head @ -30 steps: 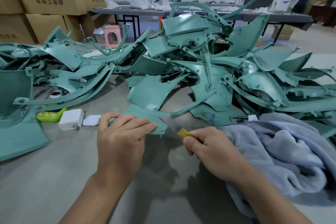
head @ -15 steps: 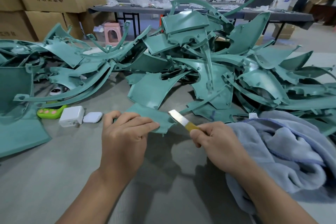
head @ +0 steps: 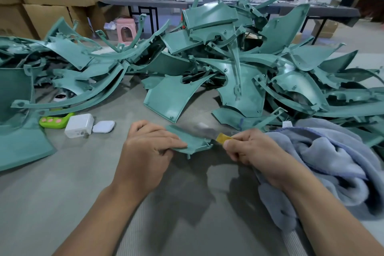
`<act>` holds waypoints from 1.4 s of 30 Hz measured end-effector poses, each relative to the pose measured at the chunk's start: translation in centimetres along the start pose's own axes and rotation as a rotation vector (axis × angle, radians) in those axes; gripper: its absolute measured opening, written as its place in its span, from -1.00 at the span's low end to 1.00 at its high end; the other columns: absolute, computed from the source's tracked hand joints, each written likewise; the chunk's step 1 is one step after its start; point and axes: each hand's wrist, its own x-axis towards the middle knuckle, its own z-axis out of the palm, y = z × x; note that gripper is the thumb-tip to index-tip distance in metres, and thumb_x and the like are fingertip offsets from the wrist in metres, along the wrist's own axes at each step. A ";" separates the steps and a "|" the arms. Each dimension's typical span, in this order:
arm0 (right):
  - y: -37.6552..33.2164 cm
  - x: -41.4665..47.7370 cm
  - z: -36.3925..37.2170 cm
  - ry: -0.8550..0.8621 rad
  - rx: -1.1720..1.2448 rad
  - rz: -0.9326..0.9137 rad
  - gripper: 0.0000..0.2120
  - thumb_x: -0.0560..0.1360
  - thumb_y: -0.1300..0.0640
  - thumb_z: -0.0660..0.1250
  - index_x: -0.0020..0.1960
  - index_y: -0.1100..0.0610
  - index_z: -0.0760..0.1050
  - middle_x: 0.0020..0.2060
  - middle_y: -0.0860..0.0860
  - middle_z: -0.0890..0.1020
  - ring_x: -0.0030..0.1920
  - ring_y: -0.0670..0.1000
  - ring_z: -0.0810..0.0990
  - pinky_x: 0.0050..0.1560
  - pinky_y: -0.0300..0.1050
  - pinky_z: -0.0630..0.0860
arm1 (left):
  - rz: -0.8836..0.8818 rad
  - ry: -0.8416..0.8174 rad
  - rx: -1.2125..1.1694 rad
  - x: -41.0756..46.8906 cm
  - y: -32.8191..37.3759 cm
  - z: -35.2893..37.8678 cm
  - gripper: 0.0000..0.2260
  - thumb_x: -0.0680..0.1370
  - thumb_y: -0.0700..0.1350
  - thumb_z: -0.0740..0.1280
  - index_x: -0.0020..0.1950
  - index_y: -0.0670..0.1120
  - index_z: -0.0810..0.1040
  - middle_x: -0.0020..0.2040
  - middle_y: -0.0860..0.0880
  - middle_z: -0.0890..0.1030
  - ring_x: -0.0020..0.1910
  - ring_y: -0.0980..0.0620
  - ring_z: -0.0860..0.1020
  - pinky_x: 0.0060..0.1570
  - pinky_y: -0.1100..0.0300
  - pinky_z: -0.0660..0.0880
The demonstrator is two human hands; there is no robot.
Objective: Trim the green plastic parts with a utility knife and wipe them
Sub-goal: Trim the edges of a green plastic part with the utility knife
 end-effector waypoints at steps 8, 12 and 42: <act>0.1 0.3 0.3 0.148 -0.438 0.001 -0.64 0.54 0.00 0.36 -0.37 0.15 0.54 -0.61 -0.08 0.43 -0.58 -0.15 0.36 -0.49 -0.31 0.25 | -0.103 -0.069 -0.025 0.2 -0.4 0.0 -0.65 0.23 -0.43 0.60 -0.21 0.01 0.76 -0.18 0.15 0.72 -0.12 0.20 0.58 0.16 0.04 0.44; 0.3 -0.1 0.2 0.023 -0.340 -0.023 -0.66 0.52 0.03 0.36 -0.35 0.20 0.52 -0.59 -0.06 0.38 -0.55 -0.13 0.31 -0.51 -0.31 0.22 | -0.138 -0.086 -0.045 0.2 -0.6 -0.2 -0.59 0.20 -0.48 0.56 -0.23 0.04 0.76 -0.18 0.21 0.70 -0.10 0.24 0.59 0.17 -0.06 0.47; 0.9 0.4 1.1 0.513 -0.618 -0.002 -0.54 0.57 -0.02 0.28 -0.45 0.13 0.33 -0.60 -0.03 0.41 -0.53 -0.08 0.38 -0.48 -0.10 0.21 | 0.118 0.099 0.183 0.0 -0.7 -0.3 -0.78 0.36 -0.22 0.38 -0.23 0.08 0.75 -0.20 0.19 0.72 -0.18 0.17 0.59 -0.09 0.13 0.41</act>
